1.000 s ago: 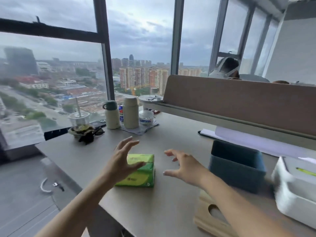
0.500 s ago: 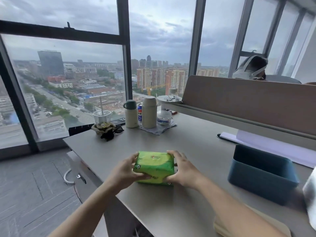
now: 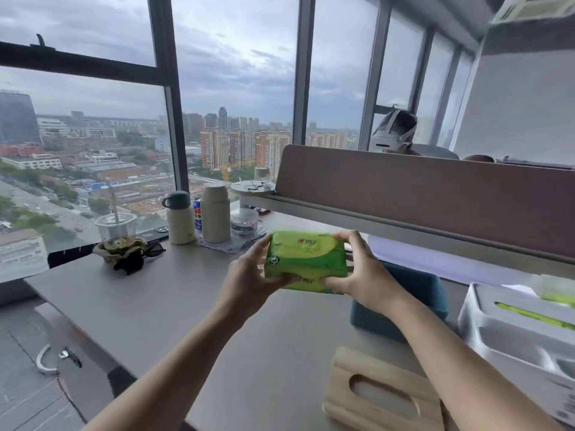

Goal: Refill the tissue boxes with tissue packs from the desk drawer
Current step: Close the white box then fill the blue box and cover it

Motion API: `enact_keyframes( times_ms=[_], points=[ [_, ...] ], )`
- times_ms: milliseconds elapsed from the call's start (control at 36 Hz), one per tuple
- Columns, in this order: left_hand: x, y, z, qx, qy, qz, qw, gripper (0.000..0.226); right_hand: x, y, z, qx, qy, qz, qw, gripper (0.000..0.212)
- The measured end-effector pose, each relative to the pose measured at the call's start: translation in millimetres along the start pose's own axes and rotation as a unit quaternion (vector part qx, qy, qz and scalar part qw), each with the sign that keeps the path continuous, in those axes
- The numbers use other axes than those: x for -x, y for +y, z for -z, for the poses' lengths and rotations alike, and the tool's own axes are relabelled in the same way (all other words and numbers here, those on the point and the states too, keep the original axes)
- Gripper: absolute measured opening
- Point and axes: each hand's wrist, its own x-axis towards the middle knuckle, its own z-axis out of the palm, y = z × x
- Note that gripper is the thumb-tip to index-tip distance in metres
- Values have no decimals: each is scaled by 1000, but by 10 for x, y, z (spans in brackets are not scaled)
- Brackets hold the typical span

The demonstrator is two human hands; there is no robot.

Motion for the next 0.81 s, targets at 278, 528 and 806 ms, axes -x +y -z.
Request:
enact_keyframes(
  times_ms=[278, 528, 806],
  points=[
    [-258, 620, -862, -1, -74, -63, 995, 97, 465, 273, 789, 31, 134, -44, 990, 67],
    [-248, 819, -1268, -18, -114, -111, 987, 89, 699, 531, 1037, 54, 189, -96, 976, 66],
    [-281, 718, -1430, -37, -124, -84, 988, 72, 643, 655, 1038, 96, 174, -140, 970, 60]
  ],
)
